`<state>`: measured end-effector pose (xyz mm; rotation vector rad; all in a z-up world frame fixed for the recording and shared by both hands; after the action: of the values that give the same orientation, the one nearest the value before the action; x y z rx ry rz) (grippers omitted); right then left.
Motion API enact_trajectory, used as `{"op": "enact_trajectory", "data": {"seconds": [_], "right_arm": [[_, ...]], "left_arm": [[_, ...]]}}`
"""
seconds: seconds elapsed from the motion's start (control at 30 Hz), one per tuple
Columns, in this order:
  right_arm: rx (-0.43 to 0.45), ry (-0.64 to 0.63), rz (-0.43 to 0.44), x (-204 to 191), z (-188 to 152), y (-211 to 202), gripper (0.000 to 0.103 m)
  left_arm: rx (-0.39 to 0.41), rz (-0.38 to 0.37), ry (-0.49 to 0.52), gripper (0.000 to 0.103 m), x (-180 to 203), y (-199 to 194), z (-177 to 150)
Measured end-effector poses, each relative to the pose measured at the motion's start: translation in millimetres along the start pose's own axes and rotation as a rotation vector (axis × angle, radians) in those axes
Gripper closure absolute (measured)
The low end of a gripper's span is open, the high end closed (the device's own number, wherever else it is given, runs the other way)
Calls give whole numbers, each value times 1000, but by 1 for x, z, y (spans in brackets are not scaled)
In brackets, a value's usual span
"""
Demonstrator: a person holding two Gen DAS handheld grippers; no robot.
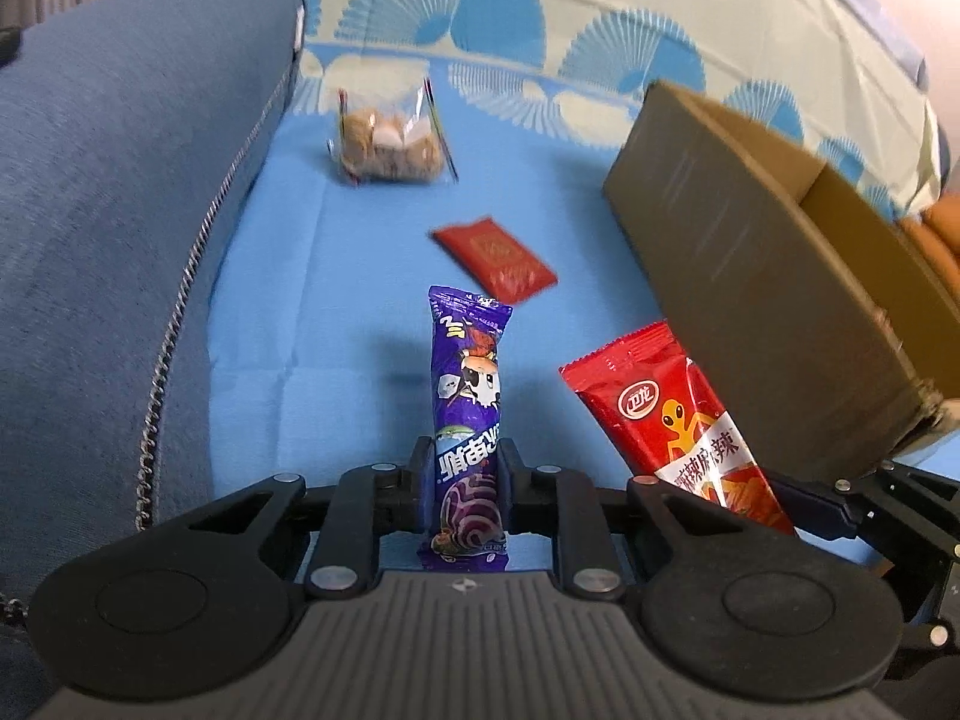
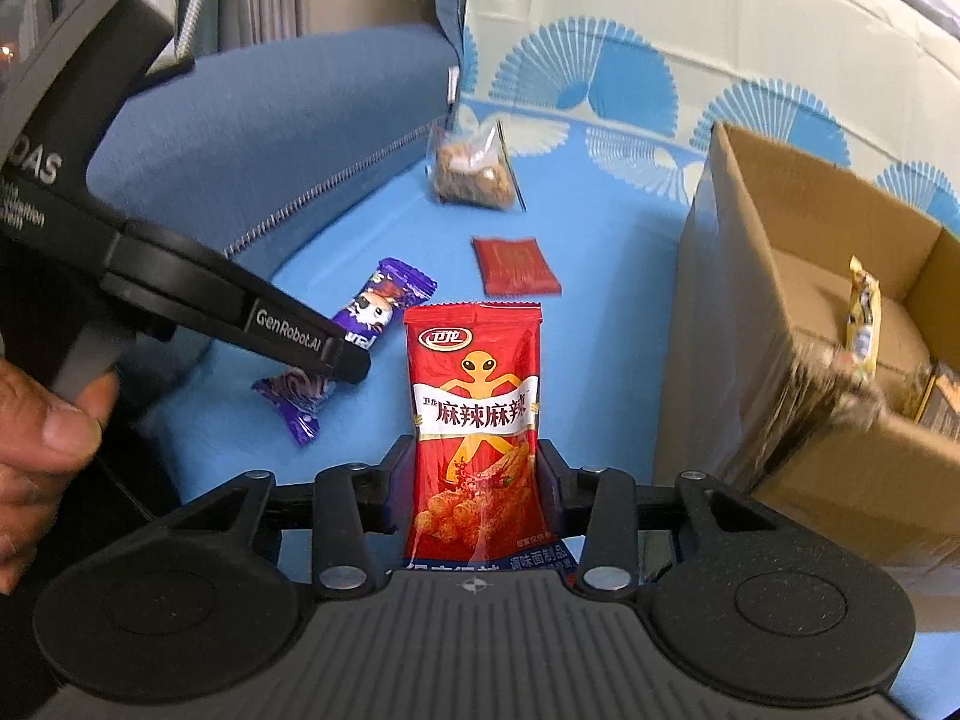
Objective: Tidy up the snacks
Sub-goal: 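Carry the candy bar and spicy pack over the box and release both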
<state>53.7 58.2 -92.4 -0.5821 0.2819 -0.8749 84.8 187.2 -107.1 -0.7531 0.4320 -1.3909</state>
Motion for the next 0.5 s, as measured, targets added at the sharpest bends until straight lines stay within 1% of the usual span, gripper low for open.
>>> {"op": "enact_trajectory", "data": {"seconds": [0.2, 0.3, 0.5], "right_arm": [[77, 25, 25, 4, 17, -15, 60], [129, 29, 34, 7, 27, -25, 60], [219, 44, 50, 17, 43, -45, 60]], "left_arm": [[94, -22, -49, 81, -6, -17, 6], [138, -28, -58, 81, -6, -23, 8], [197, -22, -61, 81, -5, -32, 10]]}}
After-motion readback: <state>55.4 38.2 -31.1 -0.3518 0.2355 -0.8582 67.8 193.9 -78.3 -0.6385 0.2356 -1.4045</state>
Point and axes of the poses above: each gripper's, at about its wrist camera, not at the fingertips, and y roughly the way its jaws point, x to its right, z to its top, the point moved 3 cm from there along y, roughly the way its jaws point, and after that the axes turned 3 degrees about x, right-handed, at the moved point
